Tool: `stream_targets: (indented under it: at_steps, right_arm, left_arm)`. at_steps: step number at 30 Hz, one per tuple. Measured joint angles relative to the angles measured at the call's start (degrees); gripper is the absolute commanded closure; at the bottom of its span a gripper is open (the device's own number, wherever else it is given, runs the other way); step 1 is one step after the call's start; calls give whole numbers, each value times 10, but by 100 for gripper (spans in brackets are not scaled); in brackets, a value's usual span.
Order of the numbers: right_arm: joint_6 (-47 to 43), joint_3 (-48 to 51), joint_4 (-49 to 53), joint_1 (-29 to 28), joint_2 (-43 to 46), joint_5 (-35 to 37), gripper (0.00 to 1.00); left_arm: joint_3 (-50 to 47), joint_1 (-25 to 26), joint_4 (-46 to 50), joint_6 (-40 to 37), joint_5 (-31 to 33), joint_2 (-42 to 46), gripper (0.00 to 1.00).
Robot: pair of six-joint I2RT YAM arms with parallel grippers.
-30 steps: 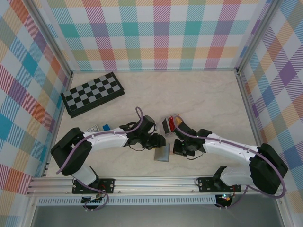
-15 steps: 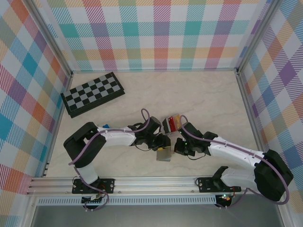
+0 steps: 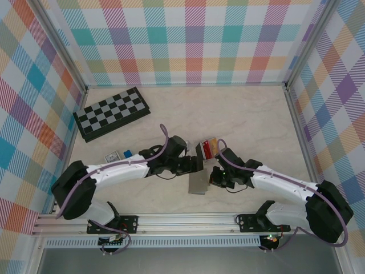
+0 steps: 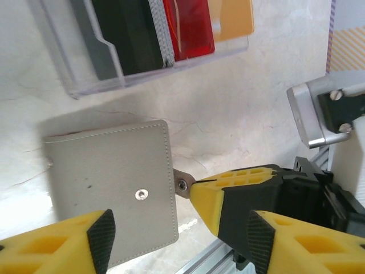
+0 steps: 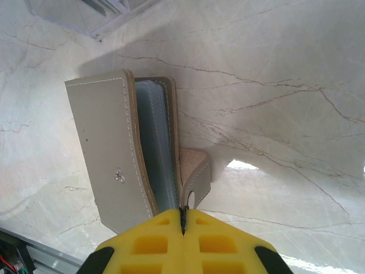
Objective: Put the credit cards into the card holder
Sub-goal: Close the button on the card holder.
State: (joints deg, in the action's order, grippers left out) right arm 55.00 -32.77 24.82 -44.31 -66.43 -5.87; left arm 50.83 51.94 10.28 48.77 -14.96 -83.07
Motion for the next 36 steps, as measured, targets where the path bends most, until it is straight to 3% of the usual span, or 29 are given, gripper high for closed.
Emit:
stream_targets:
  at_steps: [4,13,22,36]
  right_arm:
    - [-2,-4,4,0,-1,0,97]
    - [-7,-26,9,0,-13,-3,97]
    - [-26,-34,25,0,-8,-7,96]
    - [-77,-83,17,1,-96,-77,98]
  left_arm:
    - [-11,0,30,-3,17,1,37]
    - [-15,0,44,-18,-7,-96,35]
    - [18,4,89,-49,2,-138,53]
    - [41,23,107,-64,31,-155,61]
